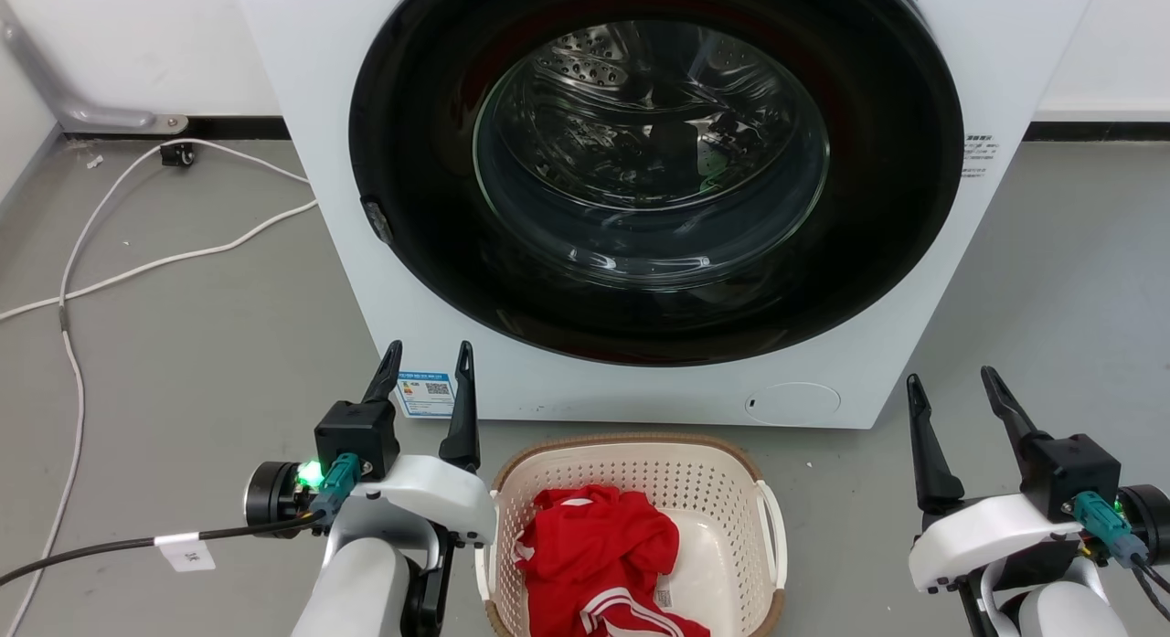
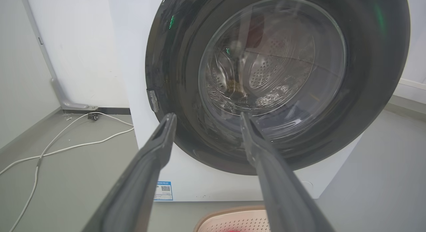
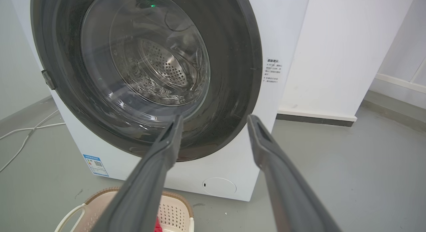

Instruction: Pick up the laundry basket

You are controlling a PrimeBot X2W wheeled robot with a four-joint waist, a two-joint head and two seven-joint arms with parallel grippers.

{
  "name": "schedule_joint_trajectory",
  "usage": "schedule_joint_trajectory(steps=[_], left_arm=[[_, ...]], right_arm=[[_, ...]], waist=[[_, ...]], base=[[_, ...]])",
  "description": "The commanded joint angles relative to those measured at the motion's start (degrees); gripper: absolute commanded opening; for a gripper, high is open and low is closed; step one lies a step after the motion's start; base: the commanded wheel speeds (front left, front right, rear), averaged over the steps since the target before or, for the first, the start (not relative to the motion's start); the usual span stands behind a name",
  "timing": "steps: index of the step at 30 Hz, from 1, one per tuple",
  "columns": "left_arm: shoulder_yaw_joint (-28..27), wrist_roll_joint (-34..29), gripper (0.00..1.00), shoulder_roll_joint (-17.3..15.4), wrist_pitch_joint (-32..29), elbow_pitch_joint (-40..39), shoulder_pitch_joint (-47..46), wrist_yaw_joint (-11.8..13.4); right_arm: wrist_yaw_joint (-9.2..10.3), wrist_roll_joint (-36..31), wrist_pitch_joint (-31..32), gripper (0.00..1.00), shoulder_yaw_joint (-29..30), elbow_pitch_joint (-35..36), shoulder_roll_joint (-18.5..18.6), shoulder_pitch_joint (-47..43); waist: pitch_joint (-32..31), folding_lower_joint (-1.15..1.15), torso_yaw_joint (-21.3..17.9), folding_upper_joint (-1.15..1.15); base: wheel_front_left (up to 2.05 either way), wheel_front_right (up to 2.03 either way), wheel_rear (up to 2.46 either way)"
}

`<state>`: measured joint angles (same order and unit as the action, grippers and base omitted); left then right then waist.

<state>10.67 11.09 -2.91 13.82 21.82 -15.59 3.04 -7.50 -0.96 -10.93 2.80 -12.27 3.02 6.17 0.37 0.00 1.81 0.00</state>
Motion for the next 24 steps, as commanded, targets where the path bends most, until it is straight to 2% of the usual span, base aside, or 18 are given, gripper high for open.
schedule_joint_trajectory(steps=[1,11,24], left_arm=[[0.20,-1.10,1.00,0.01,0.47,0.20,-1.11,0.28],[1.03,-4.39,1.00,0.04,1.48,1.00,-1.38,1.10],[0.99,-2.76,1.00,0.04,1.52,1.31,-0.99,0.81]], right_arm=[[0.02,-1.19,-0.40,1.00,0.10,0.18,-0.14,0.78],[0.02,-3.94,-1.12,1.00,-0.13,0.06,-0.19,1.02],[0.02,-2.56,-0.76,1.00,-0.09,-0.13,-0.19,1.06]], waist=[[0.00,0.00,0.02,0.00],[0.08,0.00,0.09,0.00],[0.21,0.00,0.05,0.00]], base=[[0.00,0.00,0.00],[0.00,0.00,0.00],[0.00,0.00,0.00]])
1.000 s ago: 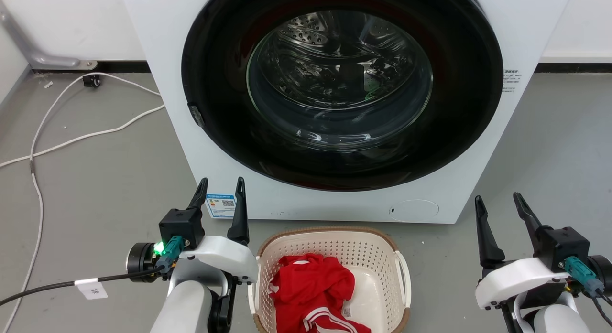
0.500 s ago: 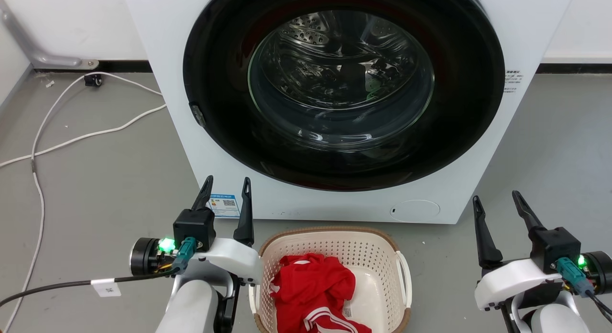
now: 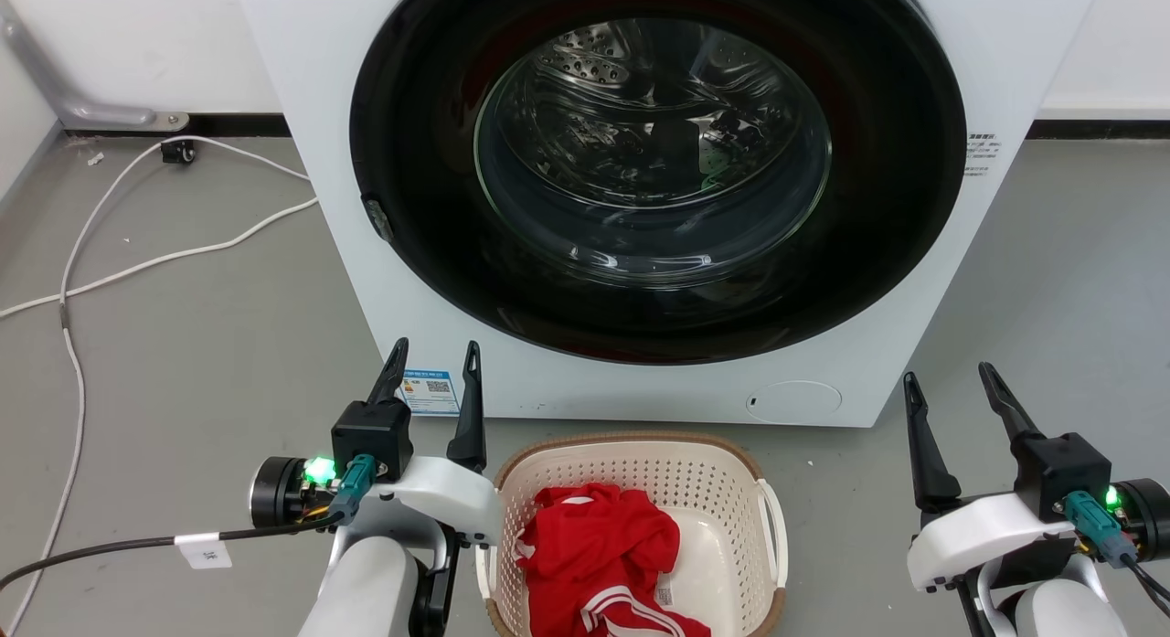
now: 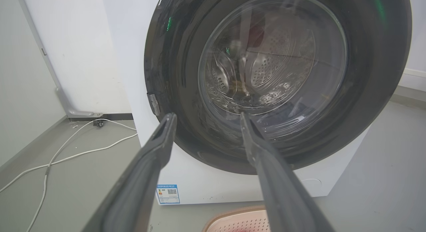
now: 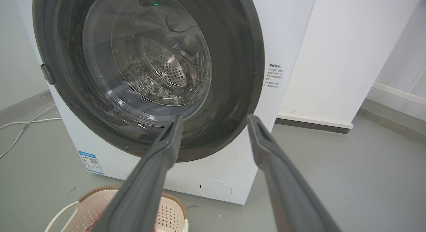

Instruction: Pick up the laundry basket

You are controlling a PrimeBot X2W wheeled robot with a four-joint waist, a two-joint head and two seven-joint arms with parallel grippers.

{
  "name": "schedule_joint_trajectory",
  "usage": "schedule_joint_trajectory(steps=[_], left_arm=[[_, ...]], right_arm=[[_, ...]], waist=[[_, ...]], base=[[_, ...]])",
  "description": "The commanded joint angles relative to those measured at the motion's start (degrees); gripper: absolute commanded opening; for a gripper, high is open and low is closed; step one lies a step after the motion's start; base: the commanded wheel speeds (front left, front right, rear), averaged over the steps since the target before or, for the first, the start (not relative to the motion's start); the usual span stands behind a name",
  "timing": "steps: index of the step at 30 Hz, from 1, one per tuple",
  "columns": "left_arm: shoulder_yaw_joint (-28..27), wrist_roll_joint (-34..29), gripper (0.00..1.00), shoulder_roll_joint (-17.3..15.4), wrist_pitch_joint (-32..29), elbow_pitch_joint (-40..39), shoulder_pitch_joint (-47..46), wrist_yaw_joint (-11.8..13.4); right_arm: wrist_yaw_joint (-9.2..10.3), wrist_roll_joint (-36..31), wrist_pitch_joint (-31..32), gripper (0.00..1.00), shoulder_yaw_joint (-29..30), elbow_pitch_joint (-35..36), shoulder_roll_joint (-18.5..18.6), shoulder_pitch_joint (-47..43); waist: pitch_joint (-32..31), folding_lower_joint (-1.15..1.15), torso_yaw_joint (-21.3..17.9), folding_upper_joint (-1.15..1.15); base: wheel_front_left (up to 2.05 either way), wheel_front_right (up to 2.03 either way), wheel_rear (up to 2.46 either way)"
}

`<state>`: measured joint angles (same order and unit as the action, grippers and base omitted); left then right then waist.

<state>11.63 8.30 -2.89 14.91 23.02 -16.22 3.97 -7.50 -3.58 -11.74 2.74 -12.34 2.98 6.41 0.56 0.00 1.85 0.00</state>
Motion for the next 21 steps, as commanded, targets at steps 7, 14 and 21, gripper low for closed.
schedule_joint_trajectory(steps=[7,14,21], left_arm=[[0.35,-0.07,1.00,0.03,0.42,0.35,-1.26,-0.29],[0.06,0.66,1.00,0.03,0.30,2.63,-2.62,-0.47],[-0.81,1.51,1.00,0.03,0.30,7.61,-5.18,-0.74]], right_arm=[[0.02,0.15,0.17,1.00,-0.04,0.07,-0.15,1.19],[0.02,1.39,0.97,1.00,-0.63,-0.81,-0.14,2.32],[0.02,3.26,2.15,1.00,-1.76,-2.96,-0.12,4.55]], waist=[[0.75,0.00,0.06,0.00],[3.84,0.00,-0.68,0.00],[10.19,0.00,-1.90,0.00]], base=[[0.00,0.00,0.00],[0.00,0.00,0.00],[0.00,0.00,0.00]])
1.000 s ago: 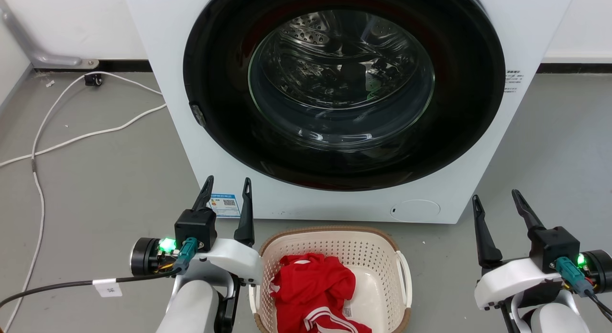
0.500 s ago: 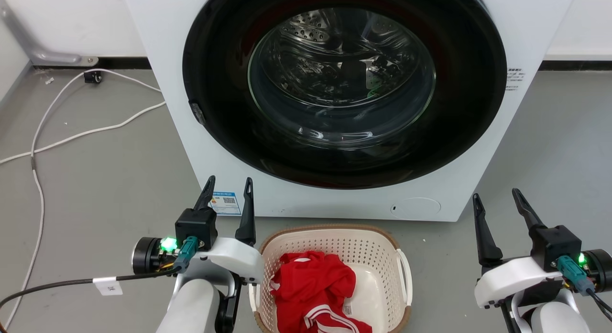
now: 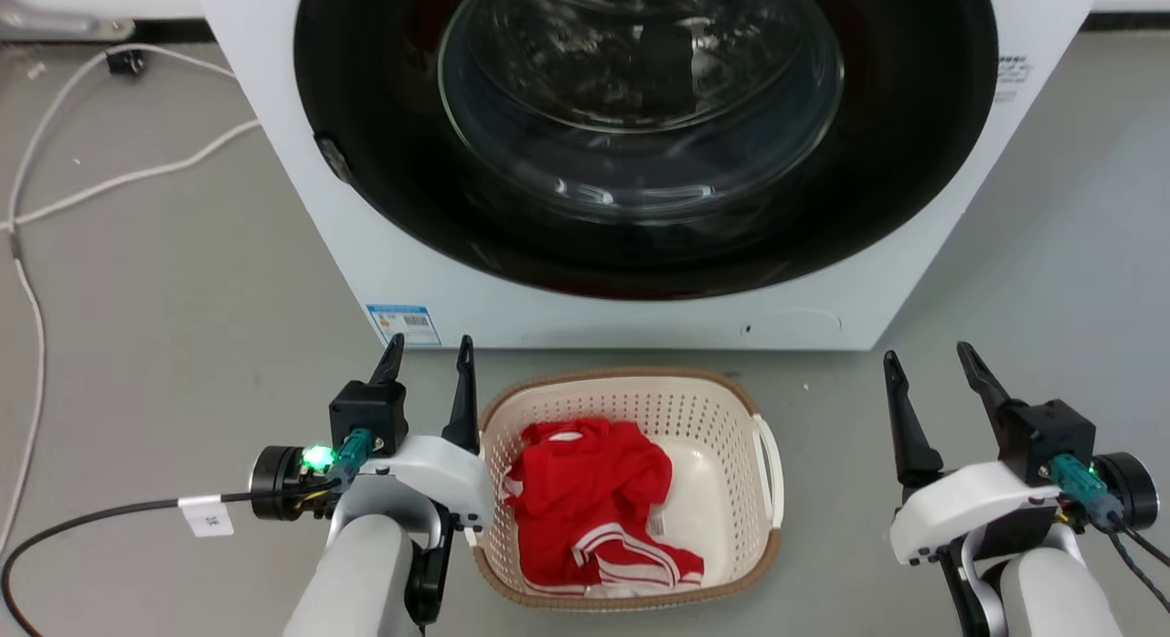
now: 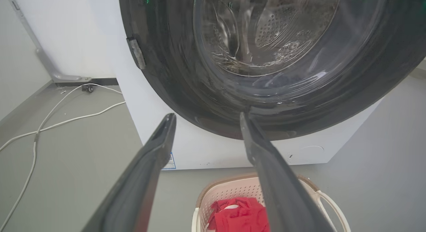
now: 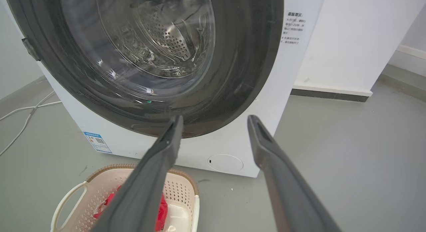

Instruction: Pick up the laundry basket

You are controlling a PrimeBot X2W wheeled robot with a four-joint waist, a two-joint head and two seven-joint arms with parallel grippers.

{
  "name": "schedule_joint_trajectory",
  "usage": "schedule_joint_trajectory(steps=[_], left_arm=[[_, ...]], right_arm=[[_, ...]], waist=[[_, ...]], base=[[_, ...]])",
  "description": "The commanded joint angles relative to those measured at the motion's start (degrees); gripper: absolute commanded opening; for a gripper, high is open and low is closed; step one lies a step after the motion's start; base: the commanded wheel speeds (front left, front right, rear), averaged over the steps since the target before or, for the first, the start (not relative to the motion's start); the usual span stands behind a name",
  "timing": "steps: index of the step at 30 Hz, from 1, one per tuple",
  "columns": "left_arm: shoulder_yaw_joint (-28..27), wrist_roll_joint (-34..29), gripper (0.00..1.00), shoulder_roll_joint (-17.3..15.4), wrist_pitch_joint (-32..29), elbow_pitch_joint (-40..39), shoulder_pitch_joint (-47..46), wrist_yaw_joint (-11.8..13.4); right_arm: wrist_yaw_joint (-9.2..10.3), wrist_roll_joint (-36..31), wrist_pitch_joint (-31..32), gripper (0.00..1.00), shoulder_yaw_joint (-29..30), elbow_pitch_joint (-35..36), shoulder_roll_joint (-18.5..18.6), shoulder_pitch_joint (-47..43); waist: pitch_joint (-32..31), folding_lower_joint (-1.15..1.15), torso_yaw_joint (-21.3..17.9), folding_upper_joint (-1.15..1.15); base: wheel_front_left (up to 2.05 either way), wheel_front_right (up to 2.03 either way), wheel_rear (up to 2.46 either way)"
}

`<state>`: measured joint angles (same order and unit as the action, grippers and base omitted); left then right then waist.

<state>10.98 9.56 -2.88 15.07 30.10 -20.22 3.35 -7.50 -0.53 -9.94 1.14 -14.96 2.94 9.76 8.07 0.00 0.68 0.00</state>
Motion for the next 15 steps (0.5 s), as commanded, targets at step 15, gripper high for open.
schedule_joint_trajectory(steps=[15], left_arm=[[-3.09,4.33,1.00,-1.49,-3.36,21.56,-12.92,-4.11]], right_arm=[[0.02,7.58,9.90,1.00,-4.63,-16.14,0.77,11.91]], waist=[[17.26,0.00,-2.66,0.00]], base=[[0.00,0.00,0.00]])
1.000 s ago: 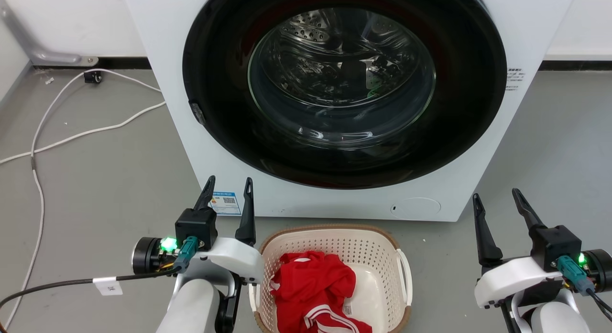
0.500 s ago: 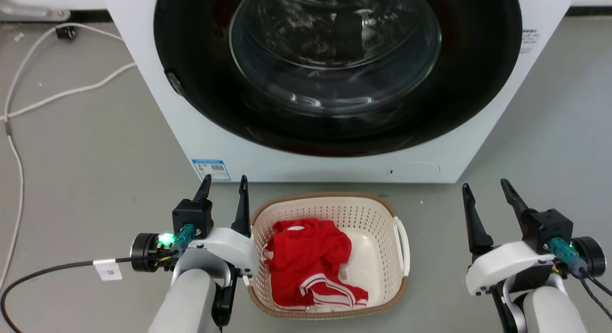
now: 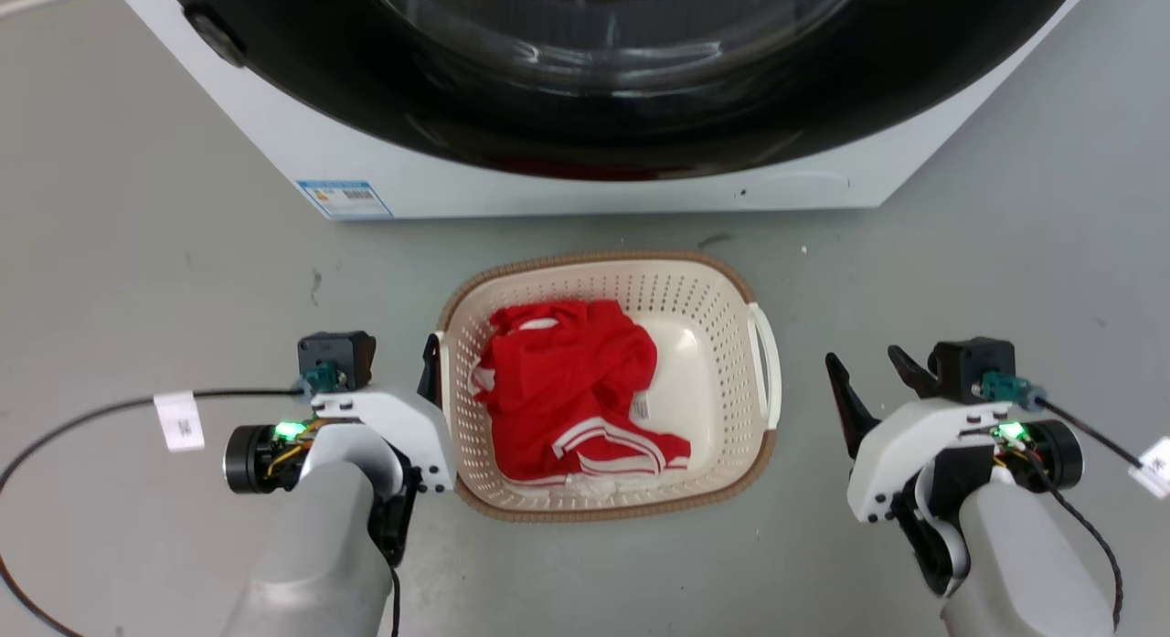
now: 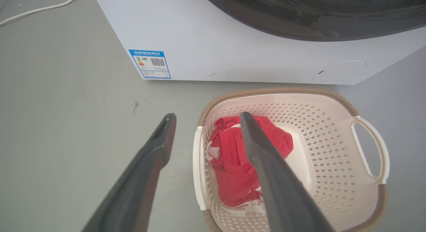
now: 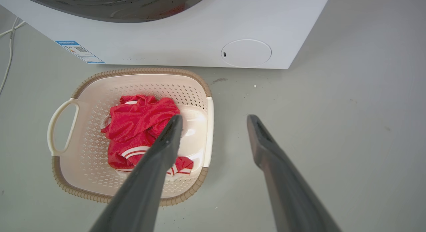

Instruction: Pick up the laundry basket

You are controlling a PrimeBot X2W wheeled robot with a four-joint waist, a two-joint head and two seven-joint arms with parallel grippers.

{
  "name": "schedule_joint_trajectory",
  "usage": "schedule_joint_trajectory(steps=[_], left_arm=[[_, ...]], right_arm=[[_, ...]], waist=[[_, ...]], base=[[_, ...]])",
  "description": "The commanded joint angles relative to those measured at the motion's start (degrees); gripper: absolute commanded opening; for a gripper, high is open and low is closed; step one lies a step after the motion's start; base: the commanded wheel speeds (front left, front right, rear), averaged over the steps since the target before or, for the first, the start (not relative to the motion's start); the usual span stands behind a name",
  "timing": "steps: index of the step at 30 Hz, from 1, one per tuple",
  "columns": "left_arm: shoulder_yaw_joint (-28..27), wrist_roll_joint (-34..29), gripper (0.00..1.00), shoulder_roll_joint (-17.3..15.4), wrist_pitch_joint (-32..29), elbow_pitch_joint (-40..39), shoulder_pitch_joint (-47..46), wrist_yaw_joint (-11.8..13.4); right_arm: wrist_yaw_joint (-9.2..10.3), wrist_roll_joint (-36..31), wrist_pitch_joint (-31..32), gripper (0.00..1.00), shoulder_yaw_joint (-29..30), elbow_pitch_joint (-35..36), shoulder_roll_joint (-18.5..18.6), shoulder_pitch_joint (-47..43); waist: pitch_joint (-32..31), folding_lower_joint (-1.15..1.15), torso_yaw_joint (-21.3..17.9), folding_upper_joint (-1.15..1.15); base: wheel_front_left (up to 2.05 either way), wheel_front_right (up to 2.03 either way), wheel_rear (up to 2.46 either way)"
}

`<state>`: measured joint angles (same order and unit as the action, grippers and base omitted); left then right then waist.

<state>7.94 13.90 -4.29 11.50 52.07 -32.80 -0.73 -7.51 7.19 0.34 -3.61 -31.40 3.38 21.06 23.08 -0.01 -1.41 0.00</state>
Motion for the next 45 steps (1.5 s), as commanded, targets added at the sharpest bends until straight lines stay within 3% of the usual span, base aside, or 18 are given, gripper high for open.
schedule_joint_trajectory(steps=[1,11,21,34,44,45], left_arm=[[-0.13,0.35,1.00,-0.31,-0.92,1.04,-1.51,-0.49],[-1.05,3.88,1.00,-2.63,-11.96,12.25,-12.08,-4.34],[-0.82,6.12,1.00,-5.41,-21.34,17.86,-20.07,-5.96],[-0.55,7.40,1.00,-6.93,-24.83,19.48,-28.30,-5.74],[0.44,7.66,1.00,-6.83,-26.13,20.53,-31.17,-5.52],[0.51,7.75,1.00,-6.76,-26.20,20.60,-31.22,-5.52]], right_arm=[[0.04,0.87,0.66,1.00,-0.27,-0.77,0.49,1.62],[0.03,10.30,8.66,1.00,-7.55,-10.53,2.35,12.76],[0.03,18.26,14.54,1.00,-14.50,-19.88,2.25,24.08],[0.03,23.45,15.16,1.00,-21.43,-28.95,1.31,36.75],[0.03,27.63,13.43,1.00,-26.05,-32.23,0.49,41.28],[0.03,28.27,13.42,0.92,-26.44,-32.43,0.40,41.36]], waist=[[3.28,0.01,-0.60,0.00],[12.67,0.01,-1.56,0.00],[20.07,0.01,-3.34,0.00],[27.84,0.01,-4.36,0.00],[30.15,0.01,-4.29,0.00],[30.27,0.01,-4.29,0.00]], base=[[0.00,0.00,0.00],[0.00,0.00,0.00],[0.00,0.00,0.00],[0.00,0.00,0.00],[0.00,0.00,0.00],[0.00,0.00,0.00]])
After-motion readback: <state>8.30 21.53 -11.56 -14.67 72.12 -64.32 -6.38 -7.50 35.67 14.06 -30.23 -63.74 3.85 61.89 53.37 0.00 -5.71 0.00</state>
